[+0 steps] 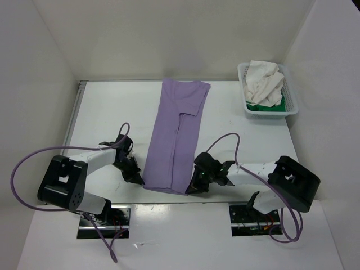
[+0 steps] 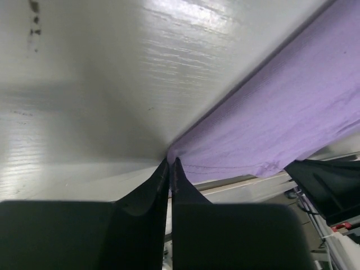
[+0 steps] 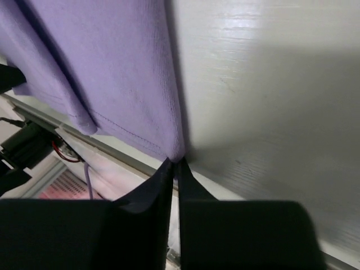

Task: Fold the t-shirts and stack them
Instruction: Grab the bottom of the folded rectangular tshirt with both arms, then fold the folded rectangular tshirt in 1/3 of the way

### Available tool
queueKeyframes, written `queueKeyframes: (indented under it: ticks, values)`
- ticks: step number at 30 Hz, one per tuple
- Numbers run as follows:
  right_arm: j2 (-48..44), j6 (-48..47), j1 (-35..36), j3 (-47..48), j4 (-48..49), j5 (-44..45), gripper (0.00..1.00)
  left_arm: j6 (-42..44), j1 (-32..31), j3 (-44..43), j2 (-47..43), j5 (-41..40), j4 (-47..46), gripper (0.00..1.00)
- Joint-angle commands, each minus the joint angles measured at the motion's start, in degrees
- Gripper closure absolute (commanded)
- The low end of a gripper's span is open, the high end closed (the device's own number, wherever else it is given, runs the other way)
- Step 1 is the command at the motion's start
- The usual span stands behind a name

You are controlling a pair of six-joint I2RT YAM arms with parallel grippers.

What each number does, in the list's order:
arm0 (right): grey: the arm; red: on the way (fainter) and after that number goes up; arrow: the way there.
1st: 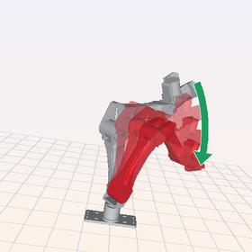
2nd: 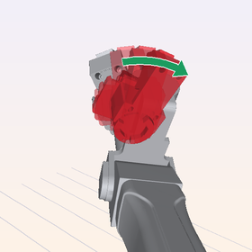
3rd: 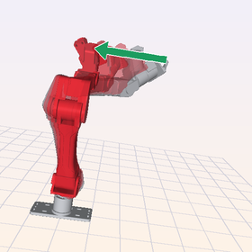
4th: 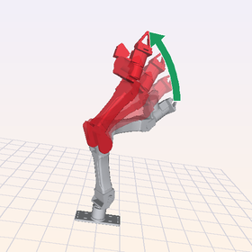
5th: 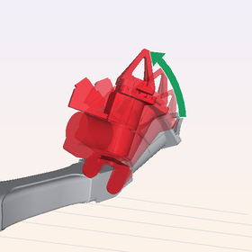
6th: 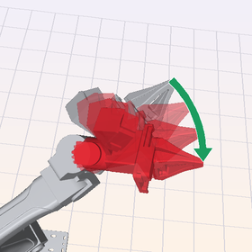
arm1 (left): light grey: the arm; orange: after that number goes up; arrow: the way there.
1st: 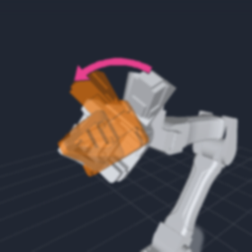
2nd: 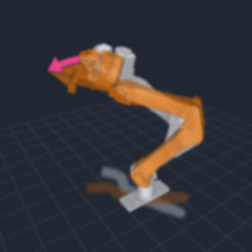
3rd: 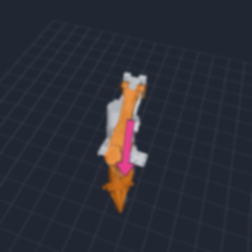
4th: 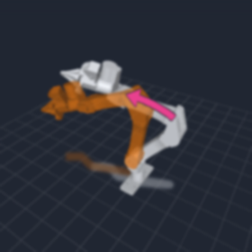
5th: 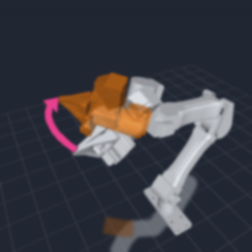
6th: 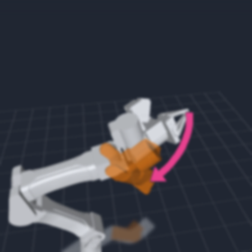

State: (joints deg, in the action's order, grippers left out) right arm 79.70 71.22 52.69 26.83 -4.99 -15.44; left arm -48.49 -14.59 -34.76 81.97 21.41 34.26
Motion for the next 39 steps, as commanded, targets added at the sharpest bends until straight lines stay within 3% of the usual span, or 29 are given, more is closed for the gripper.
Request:
queueKeyframes:
  ticks: [1, 7, 9, 11, 13, 17, 21, 26, 29, 32, 39]
  values:
    - [0.98, -0.29, 1.27, 2.17, 0.87, 1.73, 0.97, 0.41, -0.79, 0.66, -0.76, 0.65, 0.36, 0.98]
    - [-10.93, -2.75, 3.04, 8.84, -13.79, 2.94, 1.00, 4.54, -0.10, -7.23, -8.85, -0.04, 11.95, 1.00]
    - [-13.86, -7.90, -1.59, 12.19, -17.92, 3.06, 1.00, 5.86, 2.63, -10.66, -9.46, -0.66, 13.63, 1.00]
    - [-14.66, -12.84, -11.78, 15.34, -19.17, 1.12, 1.00, 5.86, 4.12, -15.50, -9.46, 0.20, 11.72, 1.00]
    - [-11.60, -20.28, -19.59, 20.07, -20.13, -0.81, 1.00, 3.59, 5.45, -18.92, -6.49, 2.75, 6.73, 1.00]
    - [-1.59, -27.97, -26.56, 28.79, -19.19, -2.83, 1.00, 1.65, 5.45, -30.43, 3.52, 0.83, 0.03, 1.00]
    - [12.45, -31.84, -30.88, 37.49, -17.95, -1.35, 1.00, 1.64, 5.45, -42.99, 19.31, -2.06, -3.05, 1.00]
    - [20.31, -33.86, -36.85, 43.22, -16.45, -0.55, 1.00, 1.12, 5.45, -59.58, 33.13, -3.56, -3.85, 1.00]
    - [23.56, -34.39, -39.06, 44.62, -15.75, -1.08, 1.00, 0.51, 4.22, -65.24, 39.20, -4.53, -3.24, 1.00]
    - [27.87, -35.80, -39.77, 47.26, -15.23, -1.69, 1.00, 0.50, 4.22, -71.05, 43.26, -6.37, -1.65, 1.00]
    - [35.34, -35.80, -39.77, 54.99, -14.52, -2.22, 1.00, -0.55, 4.83, -75.44, 46.43, -9.54, -1.83, 0.97]
